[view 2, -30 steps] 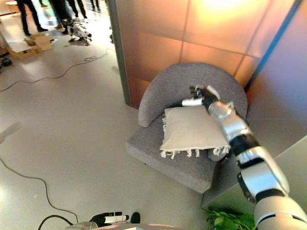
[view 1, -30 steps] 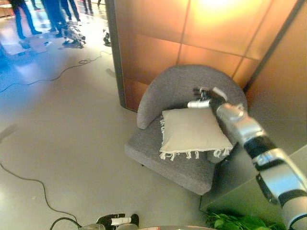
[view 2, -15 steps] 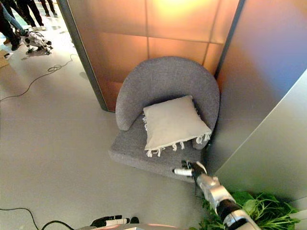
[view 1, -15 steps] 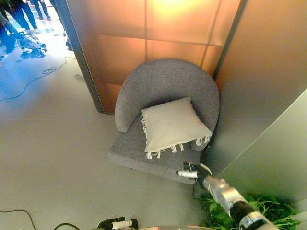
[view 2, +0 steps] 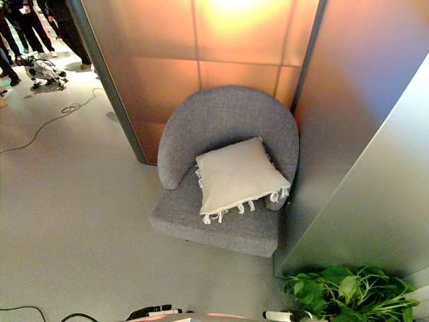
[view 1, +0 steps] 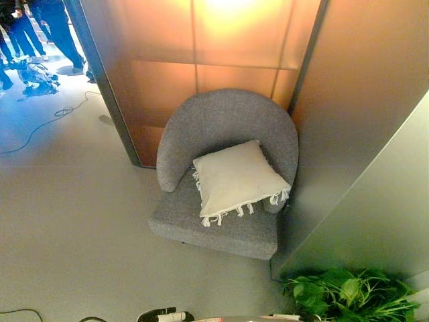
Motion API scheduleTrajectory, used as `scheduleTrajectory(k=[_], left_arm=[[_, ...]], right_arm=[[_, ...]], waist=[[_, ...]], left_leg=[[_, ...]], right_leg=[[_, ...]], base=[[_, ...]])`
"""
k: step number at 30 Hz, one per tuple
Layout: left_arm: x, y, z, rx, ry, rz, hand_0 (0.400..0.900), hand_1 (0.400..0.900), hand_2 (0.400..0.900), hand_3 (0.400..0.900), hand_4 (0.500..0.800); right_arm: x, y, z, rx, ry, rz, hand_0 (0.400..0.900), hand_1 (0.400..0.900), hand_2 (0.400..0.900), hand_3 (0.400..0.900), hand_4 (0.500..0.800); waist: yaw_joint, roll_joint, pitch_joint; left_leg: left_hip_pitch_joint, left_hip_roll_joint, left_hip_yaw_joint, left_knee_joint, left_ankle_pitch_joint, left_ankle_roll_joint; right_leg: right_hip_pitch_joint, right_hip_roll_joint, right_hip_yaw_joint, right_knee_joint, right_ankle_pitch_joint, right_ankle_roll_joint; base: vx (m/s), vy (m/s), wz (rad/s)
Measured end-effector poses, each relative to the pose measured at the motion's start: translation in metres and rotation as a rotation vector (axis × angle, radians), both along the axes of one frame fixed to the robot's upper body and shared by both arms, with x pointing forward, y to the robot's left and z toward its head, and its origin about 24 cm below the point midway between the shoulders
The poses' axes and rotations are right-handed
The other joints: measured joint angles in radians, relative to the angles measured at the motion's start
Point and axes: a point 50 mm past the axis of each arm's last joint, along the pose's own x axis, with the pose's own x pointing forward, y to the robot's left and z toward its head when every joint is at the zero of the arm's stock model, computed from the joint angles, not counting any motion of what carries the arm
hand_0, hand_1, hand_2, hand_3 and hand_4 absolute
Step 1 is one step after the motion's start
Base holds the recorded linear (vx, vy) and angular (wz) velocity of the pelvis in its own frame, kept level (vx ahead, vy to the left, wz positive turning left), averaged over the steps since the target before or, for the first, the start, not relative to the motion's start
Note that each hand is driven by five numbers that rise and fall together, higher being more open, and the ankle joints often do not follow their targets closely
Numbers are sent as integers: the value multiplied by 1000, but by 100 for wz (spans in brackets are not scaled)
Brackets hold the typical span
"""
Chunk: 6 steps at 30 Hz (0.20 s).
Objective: Pick up the pillow and put it on the sofa.
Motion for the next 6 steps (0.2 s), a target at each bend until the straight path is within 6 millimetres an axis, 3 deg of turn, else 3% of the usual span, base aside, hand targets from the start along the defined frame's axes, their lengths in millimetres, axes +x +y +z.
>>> scheduleTrajectory(k=[6], left_arm=[[-6,-1,-1,-2,22,-7,900,900,900,900,800]], right_arm=[[-7,0,-1,37,42,-19,900,900,900,900,800]], waist=[[2,1,-35]], left_leg=[[2,-1,1,0,-1,0]], right_leg=[[1,-1,2,1,0,0]], base=[[22,4,-1]])
